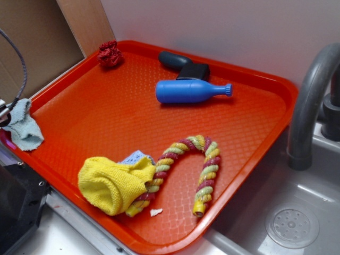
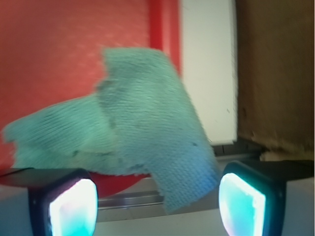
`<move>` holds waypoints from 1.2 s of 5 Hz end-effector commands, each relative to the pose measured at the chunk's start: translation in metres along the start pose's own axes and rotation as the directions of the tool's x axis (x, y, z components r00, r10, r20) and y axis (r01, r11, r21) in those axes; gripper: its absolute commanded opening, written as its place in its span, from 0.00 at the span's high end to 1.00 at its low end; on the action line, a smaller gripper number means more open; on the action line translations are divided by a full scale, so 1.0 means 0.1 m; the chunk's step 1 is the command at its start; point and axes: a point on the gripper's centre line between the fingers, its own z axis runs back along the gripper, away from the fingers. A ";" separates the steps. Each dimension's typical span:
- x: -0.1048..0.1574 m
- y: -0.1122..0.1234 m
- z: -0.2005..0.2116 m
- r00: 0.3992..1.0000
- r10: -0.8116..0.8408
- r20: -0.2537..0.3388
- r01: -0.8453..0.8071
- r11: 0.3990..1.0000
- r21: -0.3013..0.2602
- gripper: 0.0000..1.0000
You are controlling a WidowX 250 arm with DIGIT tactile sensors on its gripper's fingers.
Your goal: Grab the blue cloth.
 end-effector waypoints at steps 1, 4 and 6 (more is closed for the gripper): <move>0.15 0.02 -0.03 0.990 -0.138 0.013 0.137 0.988 0.073 0.00; 0.12 0.01 -0.11 0.993 -0.119 0.009 0.118 0.991 0.071 1.00; 0.09 -0.14 0.13 0.977 -0.178 0.116 0.176 0.984 0.030 0.74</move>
